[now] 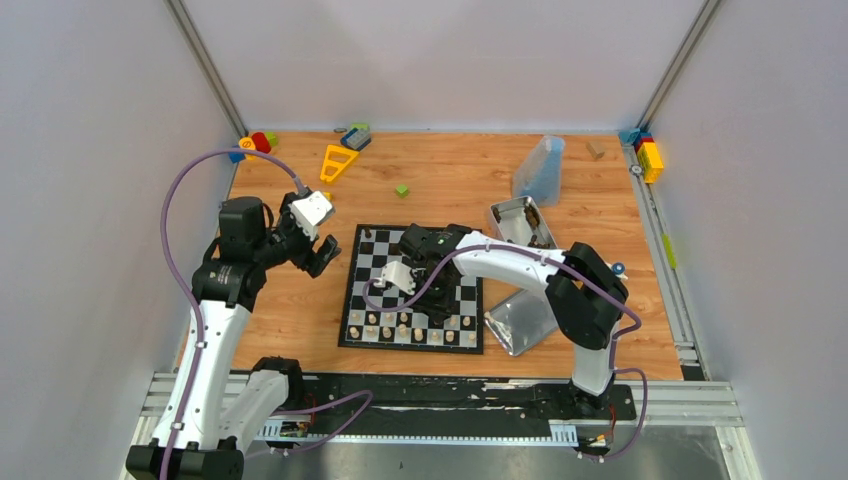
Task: Set up the chess pieces on the board
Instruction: Place the chess piece on the chessboard.
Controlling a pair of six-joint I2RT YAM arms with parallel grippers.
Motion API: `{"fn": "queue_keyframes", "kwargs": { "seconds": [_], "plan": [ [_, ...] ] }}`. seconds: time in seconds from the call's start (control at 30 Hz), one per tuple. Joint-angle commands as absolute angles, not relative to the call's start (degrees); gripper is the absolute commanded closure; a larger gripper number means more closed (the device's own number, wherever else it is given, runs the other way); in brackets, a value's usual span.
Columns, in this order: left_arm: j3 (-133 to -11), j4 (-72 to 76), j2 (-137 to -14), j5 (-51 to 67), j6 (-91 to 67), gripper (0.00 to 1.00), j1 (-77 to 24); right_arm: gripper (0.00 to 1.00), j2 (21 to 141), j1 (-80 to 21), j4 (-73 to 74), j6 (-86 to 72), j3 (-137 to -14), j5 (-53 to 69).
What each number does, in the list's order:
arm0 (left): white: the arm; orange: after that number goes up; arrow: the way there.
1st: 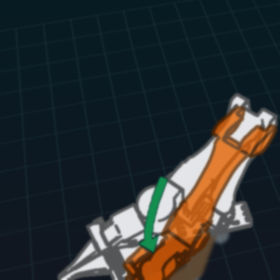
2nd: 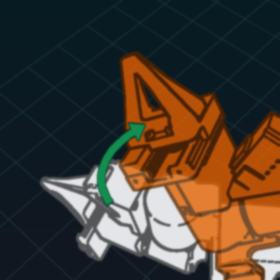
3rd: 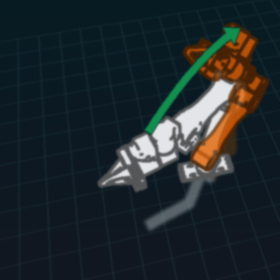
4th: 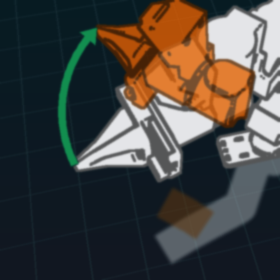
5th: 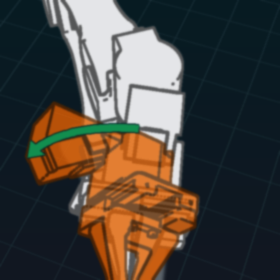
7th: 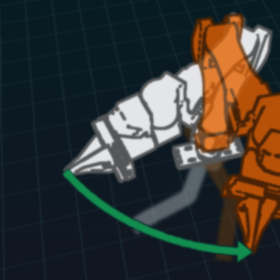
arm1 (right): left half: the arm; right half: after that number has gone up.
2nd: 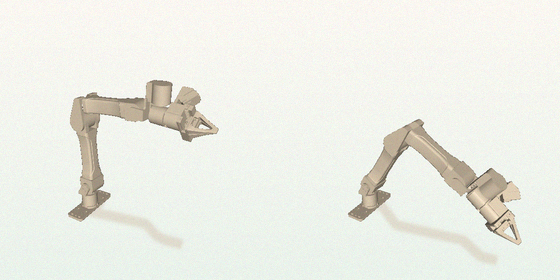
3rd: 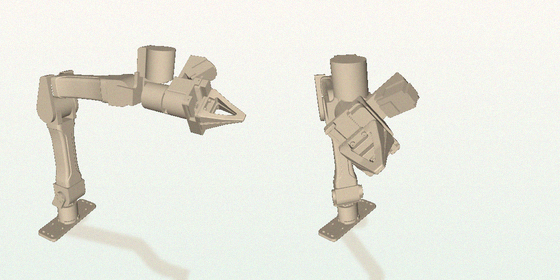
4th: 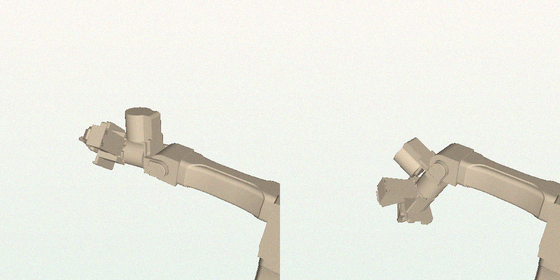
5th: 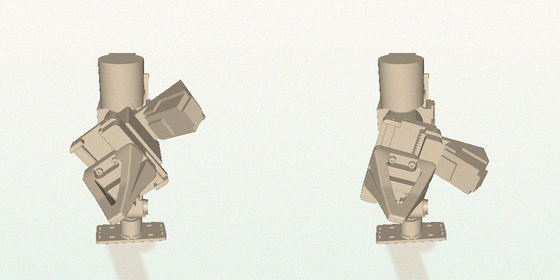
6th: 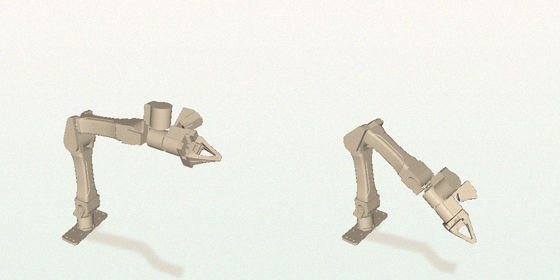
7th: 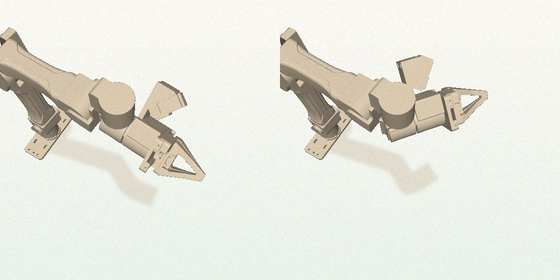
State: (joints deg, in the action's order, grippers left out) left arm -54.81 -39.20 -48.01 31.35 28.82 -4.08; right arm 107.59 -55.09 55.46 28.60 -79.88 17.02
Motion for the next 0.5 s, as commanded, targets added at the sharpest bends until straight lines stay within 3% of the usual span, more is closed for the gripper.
{"fn": "queue_keyframes", "kwargs": {
  "seconds": [0.0,0.2,0.47],
  "plan": [
    [-56.31,-39.00,-47.26,31.32,28.95,0.15,-3.73,0.64,103.84,-54.28,54.33,28.59,-81.90,15.90],
    [-55.63,-38.09,-47.65,31.37,28.80,0.15,-3.68,0.49,97.30,-50.46,53.48,28.62,-82.19,22.34],
    [-54.79,-37.09,-48.42,32.72,28.99,0.15,-3.61,0.51,88.77,-41.29,51.77,27.79,-73.66,26.70]
  ]
}}
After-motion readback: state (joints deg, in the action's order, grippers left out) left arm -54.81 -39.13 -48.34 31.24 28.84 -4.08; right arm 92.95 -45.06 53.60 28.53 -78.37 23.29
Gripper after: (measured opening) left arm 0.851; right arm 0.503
